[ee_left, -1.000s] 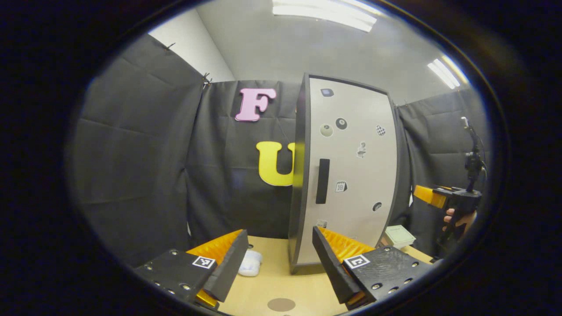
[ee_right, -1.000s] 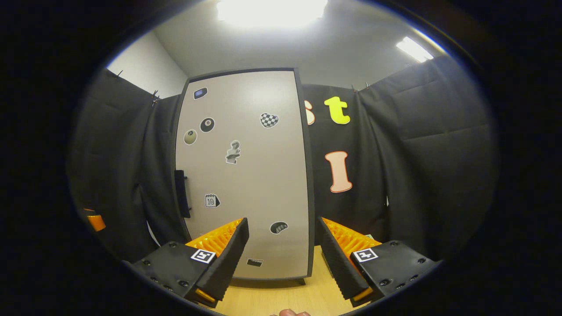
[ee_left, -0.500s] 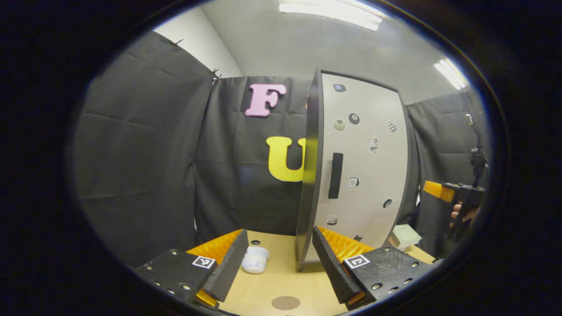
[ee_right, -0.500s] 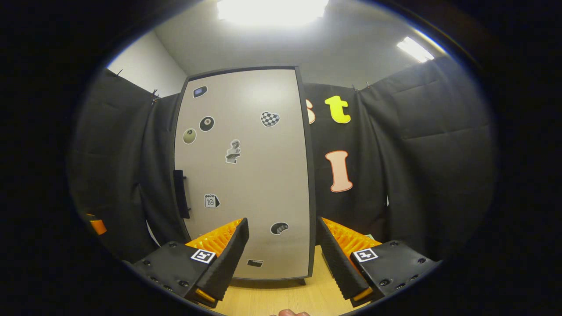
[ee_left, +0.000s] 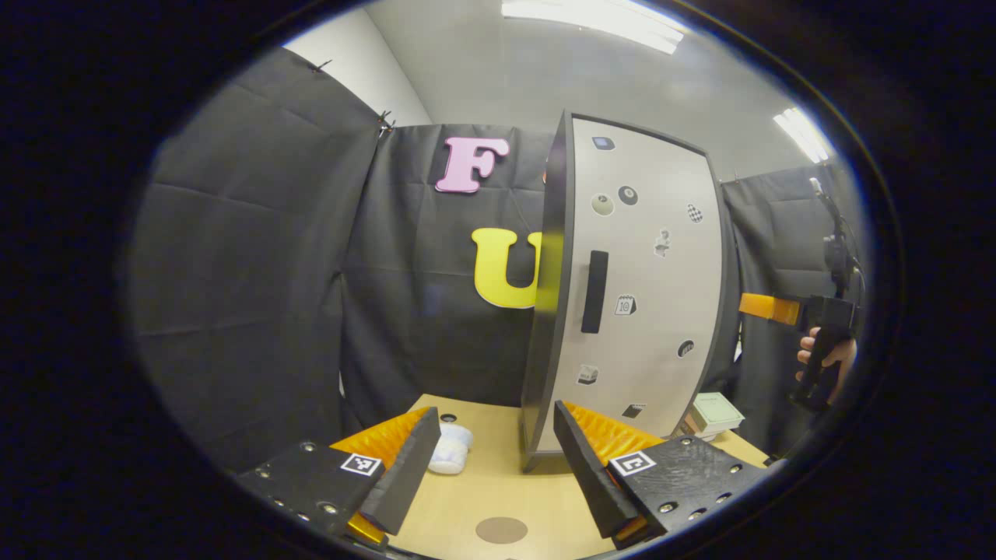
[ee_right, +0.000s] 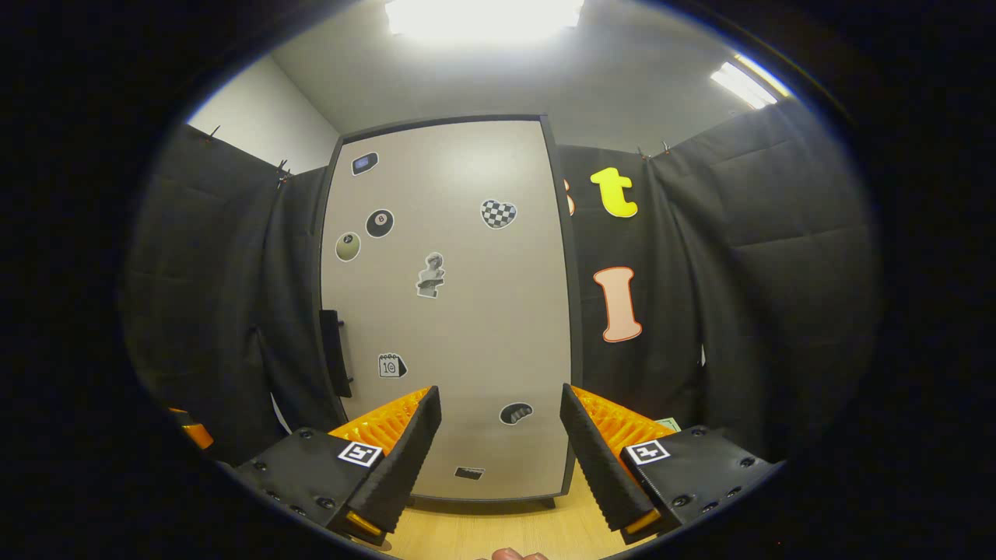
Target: Open the cabinet door with the right hand, grasp the bottle in the cabinet with the left hand and place it on the coaster, then close the cabinet door with the right hand.
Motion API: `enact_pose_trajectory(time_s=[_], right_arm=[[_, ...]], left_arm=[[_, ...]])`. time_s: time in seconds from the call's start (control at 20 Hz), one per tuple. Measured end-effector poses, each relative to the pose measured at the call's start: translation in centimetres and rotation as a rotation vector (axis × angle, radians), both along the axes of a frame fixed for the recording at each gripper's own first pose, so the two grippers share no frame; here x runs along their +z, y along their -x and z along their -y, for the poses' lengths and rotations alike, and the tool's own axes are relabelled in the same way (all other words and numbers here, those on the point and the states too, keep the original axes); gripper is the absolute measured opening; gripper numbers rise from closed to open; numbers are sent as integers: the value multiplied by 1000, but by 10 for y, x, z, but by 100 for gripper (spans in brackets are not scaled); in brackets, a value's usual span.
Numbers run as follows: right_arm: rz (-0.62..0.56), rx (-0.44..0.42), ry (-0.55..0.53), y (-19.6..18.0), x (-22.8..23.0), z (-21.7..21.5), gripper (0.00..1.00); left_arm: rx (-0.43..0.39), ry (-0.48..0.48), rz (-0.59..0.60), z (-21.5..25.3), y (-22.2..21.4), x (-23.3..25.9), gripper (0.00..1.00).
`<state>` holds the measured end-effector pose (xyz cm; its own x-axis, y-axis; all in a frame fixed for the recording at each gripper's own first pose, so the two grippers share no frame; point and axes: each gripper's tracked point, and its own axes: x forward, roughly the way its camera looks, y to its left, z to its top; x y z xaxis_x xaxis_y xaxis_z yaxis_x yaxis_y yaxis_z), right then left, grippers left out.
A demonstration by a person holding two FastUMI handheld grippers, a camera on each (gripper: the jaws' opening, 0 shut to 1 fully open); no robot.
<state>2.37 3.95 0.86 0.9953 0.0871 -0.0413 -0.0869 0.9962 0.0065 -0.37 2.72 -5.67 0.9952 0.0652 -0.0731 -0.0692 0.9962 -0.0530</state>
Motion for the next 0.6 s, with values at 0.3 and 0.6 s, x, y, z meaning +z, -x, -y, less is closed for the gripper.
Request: enact_pose_trajectory(time_s=[0.3, 0.6], right_arm=[[-22, 92, -56, -33, 24, -46, 98], [-8, 164, -88, -64, 52, -104, 98]], left_arm=[[17, 33, -19, -9, 4, -16, 89], [36, -52, -43, -19, 9, -24, 89]])
